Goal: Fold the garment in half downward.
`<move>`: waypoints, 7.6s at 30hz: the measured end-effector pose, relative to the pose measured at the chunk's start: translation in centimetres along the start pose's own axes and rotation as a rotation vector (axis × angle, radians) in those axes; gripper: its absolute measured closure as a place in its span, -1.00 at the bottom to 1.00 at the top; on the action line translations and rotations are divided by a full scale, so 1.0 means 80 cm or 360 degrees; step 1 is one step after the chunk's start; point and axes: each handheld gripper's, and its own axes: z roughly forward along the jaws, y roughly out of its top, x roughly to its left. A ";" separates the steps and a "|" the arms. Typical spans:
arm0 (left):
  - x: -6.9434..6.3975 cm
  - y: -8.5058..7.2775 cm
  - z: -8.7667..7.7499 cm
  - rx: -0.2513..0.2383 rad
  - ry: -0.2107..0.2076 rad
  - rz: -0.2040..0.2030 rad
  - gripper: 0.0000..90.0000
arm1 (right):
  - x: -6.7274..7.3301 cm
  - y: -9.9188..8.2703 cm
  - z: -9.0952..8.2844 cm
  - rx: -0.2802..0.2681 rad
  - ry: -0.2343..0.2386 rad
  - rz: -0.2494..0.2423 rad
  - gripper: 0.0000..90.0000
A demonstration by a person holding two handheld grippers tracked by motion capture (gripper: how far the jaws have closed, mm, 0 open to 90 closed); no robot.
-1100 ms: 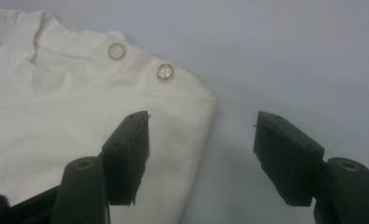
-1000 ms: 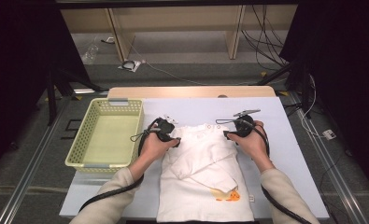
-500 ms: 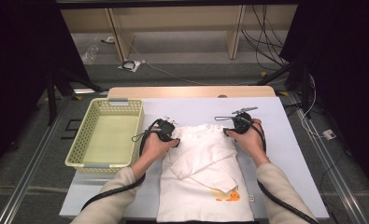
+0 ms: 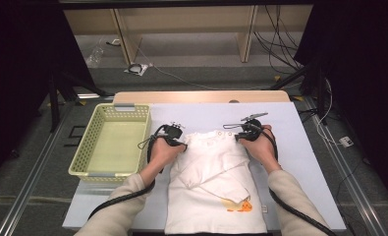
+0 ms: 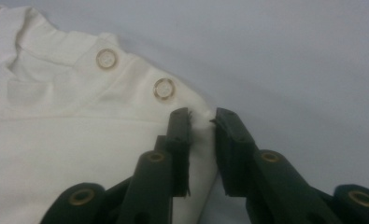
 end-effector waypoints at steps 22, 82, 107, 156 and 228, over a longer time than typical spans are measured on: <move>-0.001 0.002 -0.008 -0.0071 -0.0001 0.0007 0.90 | 0.001 0.006 -0.006 -0.0103 -0.0062 0.0071 0.61; -0.007 0.029 -0.040 -0.0587 0.0035 0.0099 0.91 | 0.007 0.032 -0.058 -0.0528 -0.0221 0.0075 0.87; -0.005 0.041 -0.049 -0.0642 0.0011 0.0074 0.91 | 0.006 0.041 -0.064 -0.0580 -0.0239 0.0087 0.87; 0.000 0.066 -0.067 -0.0790 -0.0002 0.0102 0.91 | 0.004 0.065 -0.086 -0.0710 -0.0293 0.0087 0.87; -0.014 -0.011 -0.076 -0.0863 -0.0100 0.0260 0.91 | 0.030 -0.016 -0.120 -0.0826 -0.0175 -0.0023 0.87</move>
